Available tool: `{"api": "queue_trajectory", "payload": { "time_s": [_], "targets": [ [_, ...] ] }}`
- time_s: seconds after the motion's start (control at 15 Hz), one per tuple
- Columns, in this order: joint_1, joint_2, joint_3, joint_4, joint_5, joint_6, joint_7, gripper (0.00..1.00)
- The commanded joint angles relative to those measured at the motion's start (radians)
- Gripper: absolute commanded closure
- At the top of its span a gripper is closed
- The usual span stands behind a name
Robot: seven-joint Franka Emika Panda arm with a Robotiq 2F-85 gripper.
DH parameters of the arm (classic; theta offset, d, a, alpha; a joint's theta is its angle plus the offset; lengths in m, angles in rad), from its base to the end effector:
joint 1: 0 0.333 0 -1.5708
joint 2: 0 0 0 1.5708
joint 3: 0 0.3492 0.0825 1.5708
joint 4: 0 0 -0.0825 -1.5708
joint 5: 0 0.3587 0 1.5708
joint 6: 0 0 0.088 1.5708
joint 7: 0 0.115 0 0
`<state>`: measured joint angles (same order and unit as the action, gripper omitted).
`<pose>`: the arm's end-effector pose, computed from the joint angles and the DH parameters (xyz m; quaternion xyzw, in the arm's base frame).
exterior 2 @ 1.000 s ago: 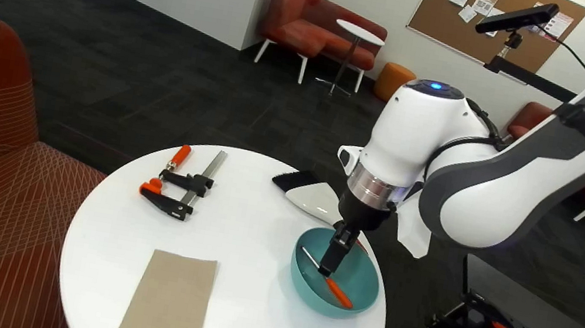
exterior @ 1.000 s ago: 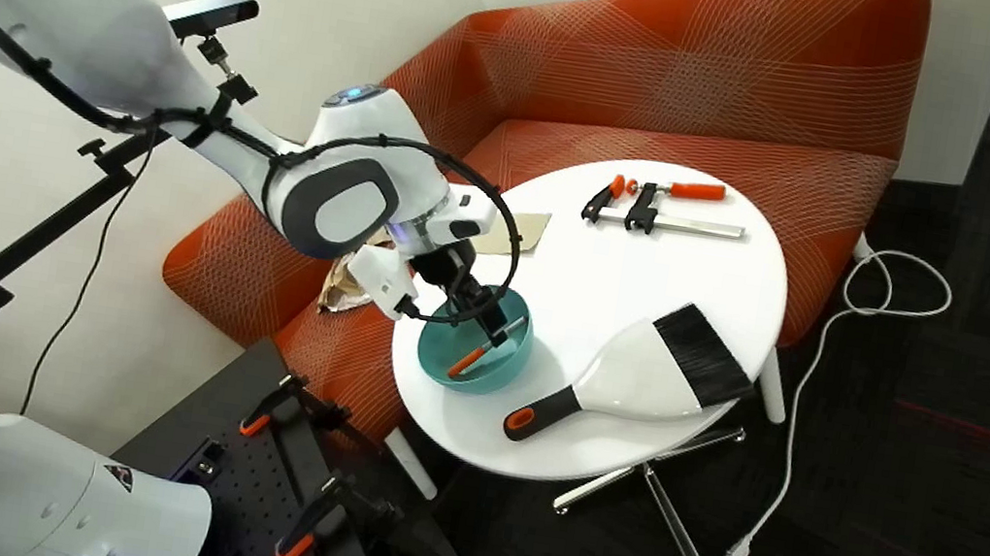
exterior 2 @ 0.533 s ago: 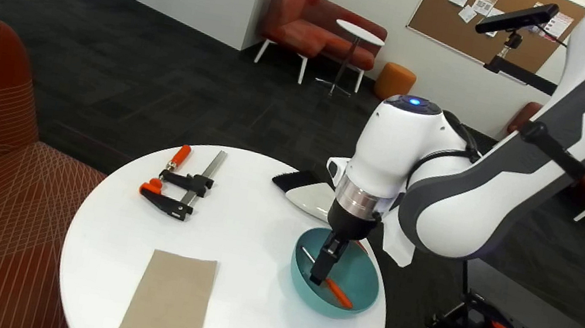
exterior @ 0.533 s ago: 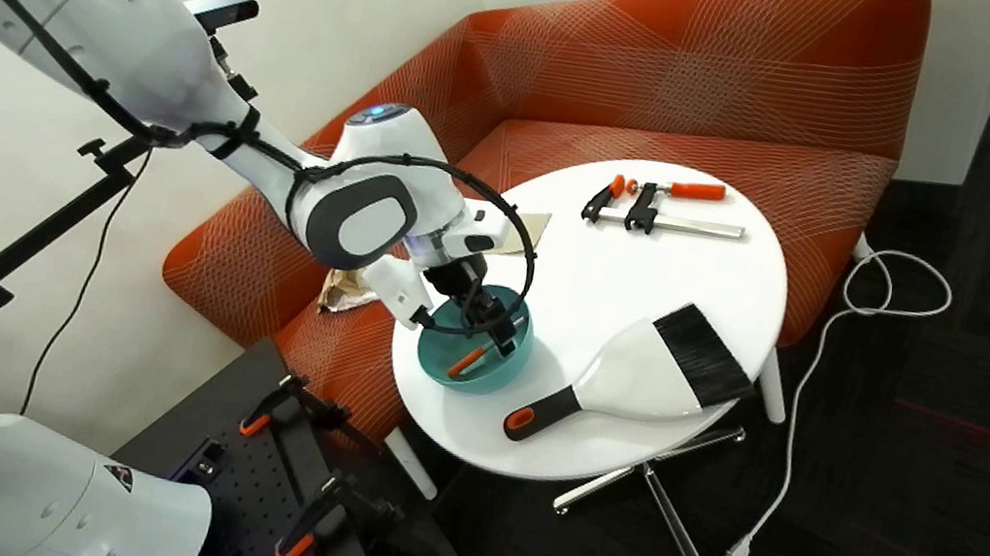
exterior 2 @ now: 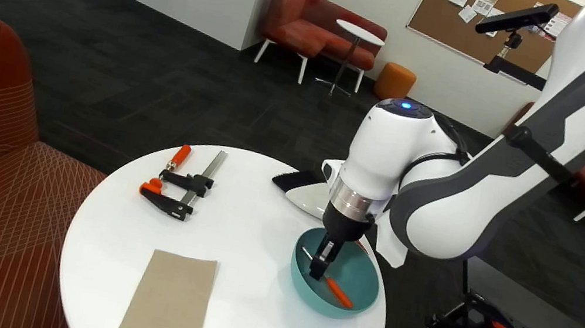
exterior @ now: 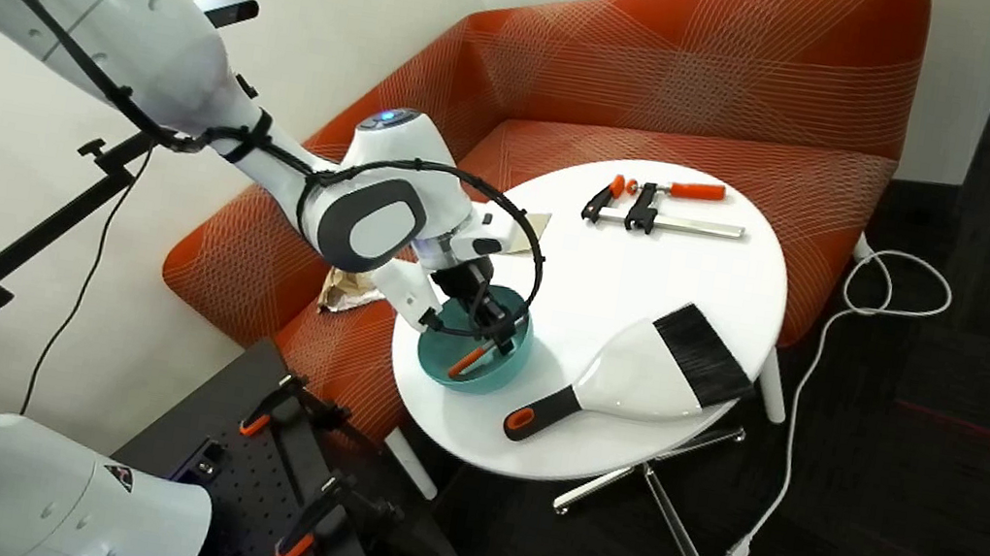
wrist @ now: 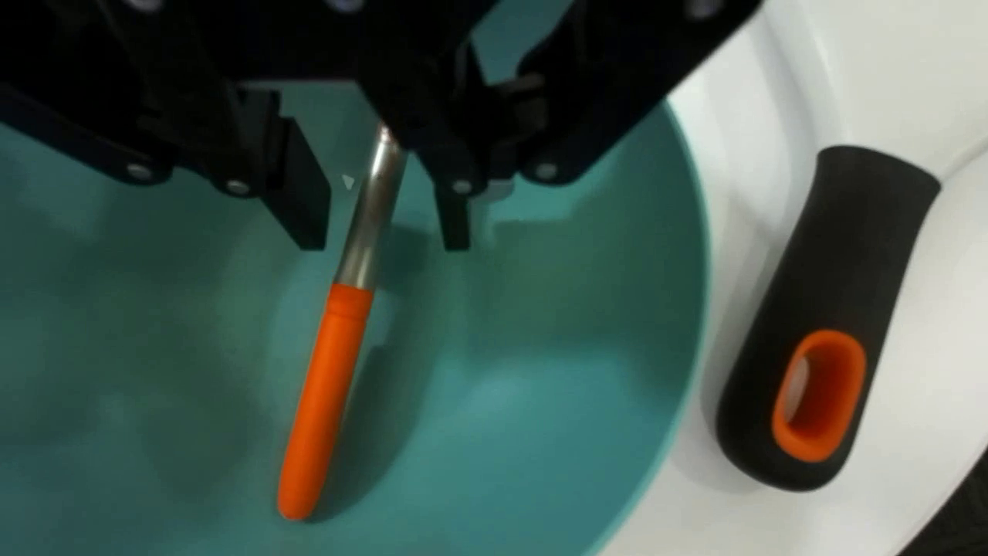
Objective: Take the marker out of the bowl and put it on the table
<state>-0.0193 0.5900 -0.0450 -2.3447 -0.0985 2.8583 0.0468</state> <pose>0.4953 -0.0282 0.1219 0.9989 -0.0044 -0.0386 0.0243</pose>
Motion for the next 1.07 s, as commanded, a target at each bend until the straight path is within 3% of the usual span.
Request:
{"api": "queue_trajectory", "payload": {
  "time_s": [0.0,0.13,0.53,1.0],
  "targets": [
    [-0.001,0.010,0.006,0.010,0.026,0.023,-0.014,0.88],
    [-0.002,0.008,0.008,0.009,0.028,0.014,-0.014,0.99],
    [0.036,-0.118,-0.001,-0.083,0.013,-0.013,0.001,0.97],
    [0.169,-0.368,-0.091,-0.220,-0.093,-0.031,0.071,0.97]
  ]
}}
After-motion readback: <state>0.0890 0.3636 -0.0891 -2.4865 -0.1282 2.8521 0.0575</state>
